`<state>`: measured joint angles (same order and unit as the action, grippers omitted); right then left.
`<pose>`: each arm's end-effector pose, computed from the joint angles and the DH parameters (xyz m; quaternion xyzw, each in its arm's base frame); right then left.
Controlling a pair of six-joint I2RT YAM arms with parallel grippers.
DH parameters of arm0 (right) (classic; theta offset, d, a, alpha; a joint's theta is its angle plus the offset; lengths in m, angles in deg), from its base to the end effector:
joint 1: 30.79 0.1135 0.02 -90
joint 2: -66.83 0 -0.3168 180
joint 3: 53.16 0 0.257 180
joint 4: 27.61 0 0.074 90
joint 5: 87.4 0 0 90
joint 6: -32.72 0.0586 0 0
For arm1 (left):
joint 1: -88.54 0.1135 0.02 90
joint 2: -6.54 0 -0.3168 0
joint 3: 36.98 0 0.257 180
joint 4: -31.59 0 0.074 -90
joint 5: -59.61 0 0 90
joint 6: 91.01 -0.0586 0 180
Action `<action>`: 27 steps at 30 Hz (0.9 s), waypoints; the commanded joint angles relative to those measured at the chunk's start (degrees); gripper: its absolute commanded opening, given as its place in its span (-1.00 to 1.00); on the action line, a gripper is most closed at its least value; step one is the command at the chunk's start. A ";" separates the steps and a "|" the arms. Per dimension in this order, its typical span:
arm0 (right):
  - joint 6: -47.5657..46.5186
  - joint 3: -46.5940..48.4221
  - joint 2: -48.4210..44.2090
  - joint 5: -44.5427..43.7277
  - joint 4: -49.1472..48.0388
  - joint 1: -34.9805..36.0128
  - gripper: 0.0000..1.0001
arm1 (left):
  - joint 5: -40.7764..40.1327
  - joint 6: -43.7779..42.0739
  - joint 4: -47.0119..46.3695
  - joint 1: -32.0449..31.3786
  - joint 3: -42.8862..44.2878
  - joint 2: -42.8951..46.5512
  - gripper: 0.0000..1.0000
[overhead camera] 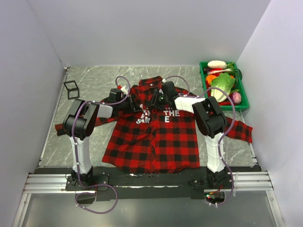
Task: Pin the brooch onto the clothing
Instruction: Pin the brooch to the clothes.
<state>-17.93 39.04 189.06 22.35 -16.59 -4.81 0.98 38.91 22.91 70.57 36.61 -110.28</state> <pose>0.4488 0.2407 0.1681 0.0338 0.8988 0.3517 0.2594 0.4209 -0.1686 0.1499 -0.0388 0.8606 -0.4262 0.2761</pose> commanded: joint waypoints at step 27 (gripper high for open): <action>-1.82 4.27 1.52 0.64 1.34 3.55 -0.24 | 0.35 -0.37 2.75 -0.04 0.11 0.89 -0.98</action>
<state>-19.30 42.77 189.98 23.29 -14.58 -2.01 1.00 38.89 23.11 70.59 36.63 -110.28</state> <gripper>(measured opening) 0.401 0.031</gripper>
